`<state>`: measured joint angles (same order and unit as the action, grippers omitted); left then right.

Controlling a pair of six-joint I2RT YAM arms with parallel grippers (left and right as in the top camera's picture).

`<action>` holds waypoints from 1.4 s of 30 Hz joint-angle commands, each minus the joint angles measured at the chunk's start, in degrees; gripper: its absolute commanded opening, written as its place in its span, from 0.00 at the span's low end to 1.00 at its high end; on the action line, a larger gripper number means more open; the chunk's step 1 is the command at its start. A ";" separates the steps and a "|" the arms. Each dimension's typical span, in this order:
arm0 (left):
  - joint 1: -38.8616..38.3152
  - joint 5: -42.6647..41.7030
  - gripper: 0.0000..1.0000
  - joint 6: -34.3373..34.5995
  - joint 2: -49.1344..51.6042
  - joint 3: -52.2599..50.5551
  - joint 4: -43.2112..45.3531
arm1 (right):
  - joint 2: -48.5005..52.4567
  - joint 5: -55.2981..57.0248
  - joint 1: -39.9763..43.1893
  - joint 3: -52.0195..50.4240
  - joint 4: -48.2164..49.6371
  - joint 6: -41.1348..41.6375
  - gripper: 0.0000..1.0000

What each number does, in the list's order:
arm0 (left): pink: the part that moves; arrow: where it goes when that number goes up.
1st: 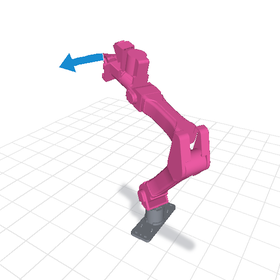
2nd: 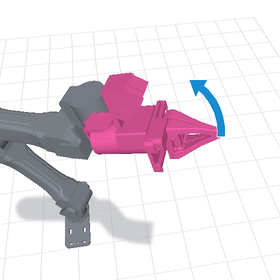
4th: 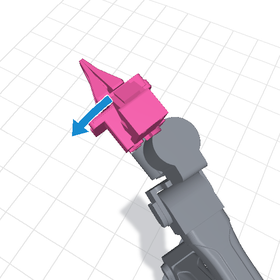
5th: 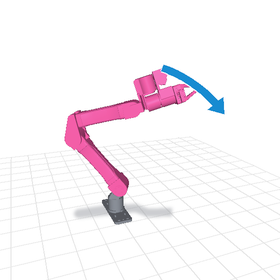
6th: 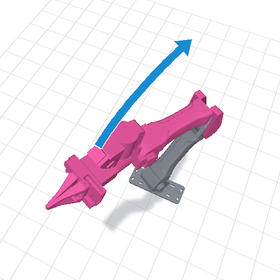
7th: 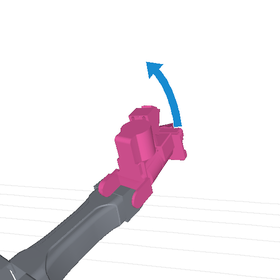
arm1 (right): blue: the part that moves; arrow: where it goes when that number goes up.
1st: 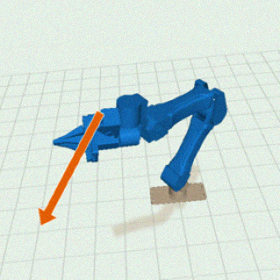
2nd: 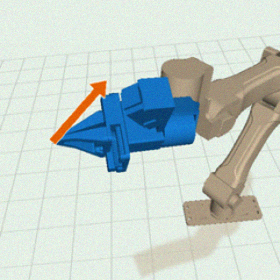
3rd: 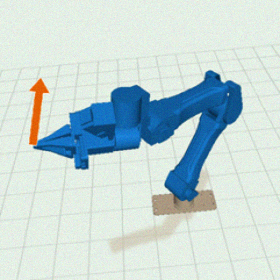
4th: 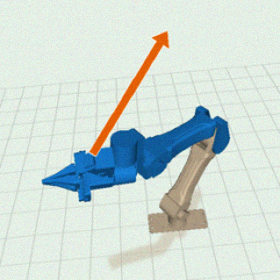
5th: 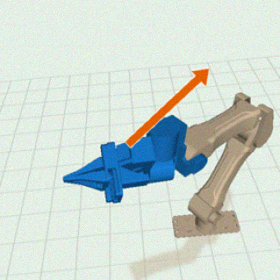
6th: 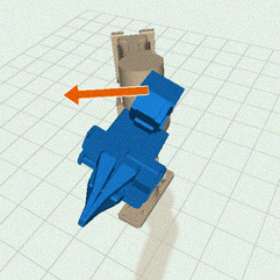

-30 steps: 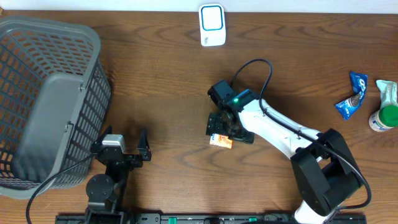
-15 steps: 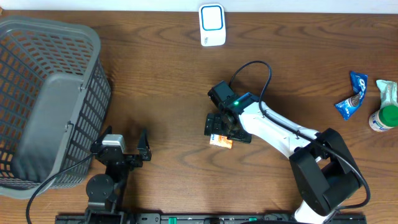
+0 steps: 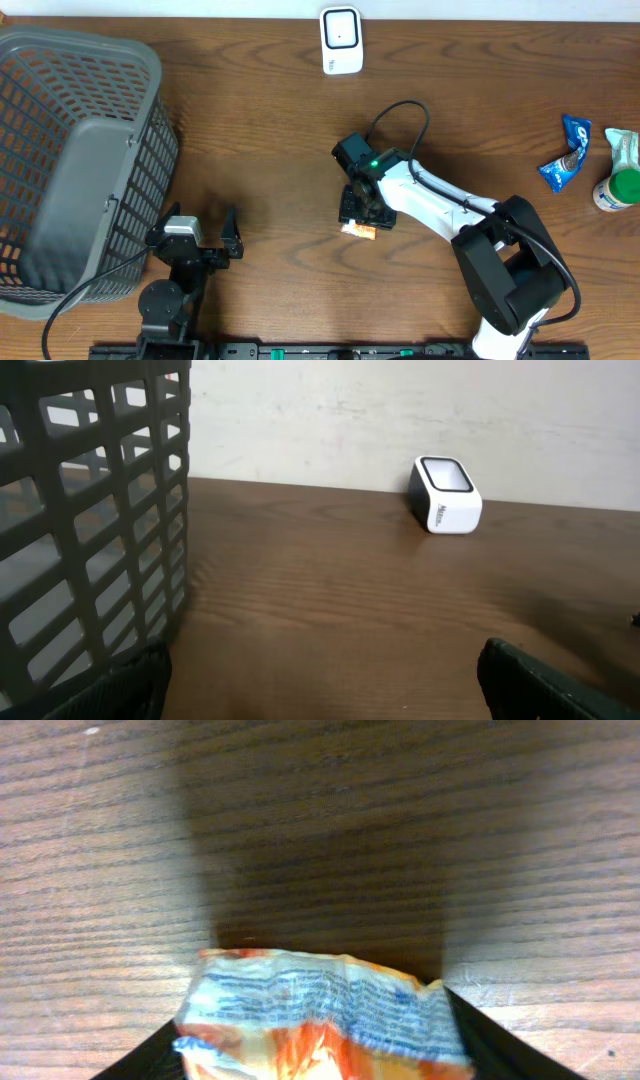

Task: Scan the item barcode
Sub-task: 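Lift the orange snack pack and carry it to the scanner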

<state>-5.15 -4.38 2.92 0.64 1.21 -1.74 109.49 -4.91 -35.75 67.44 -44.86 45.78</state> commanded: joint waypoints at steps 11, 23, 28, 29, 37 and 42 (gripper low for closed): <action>-0.02 -1.18 0.98 -0.50 -0.26 -0.98 -1.77 | 3.65 -15.37 4.02 12.92 -24.35 -21.77 0.55; -0.02 -1.18 0.98 -0.52 -0.26 -0.98 -1.77 | 3.67 -30.99 7.63 15.30 -39.82 -31.71 0.57; -0.02 -1.18 0.98 -0.50 -0.26 -0.98 -1.77 | 3.67 -31.65 7.58 15.32 -44.81 -32.41 0.57; -0.02 -1.18 0.98 -0.50 -0.26 -0.98 -1.77 | 3.67 -31.91 7.58 15.32 -45.64 -33.14 0.57; -0.02 -1.18 0.98 -0.52 -0.26 -0.98 -1.77 | 3.67 -31.76 7.58 15.32 -47.17 -34.36 0.57; -0.02 -1.18 0.98 -0.50 -0.26 -0.98 -1.77 | 3.67 -22.16 7.65 15.43 -37.68 -32.28 0.60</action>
<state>-5.15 -4.40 2.92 0.64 1.21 -1.76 113.40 -33.15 -28.29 82.19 -85.95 12.58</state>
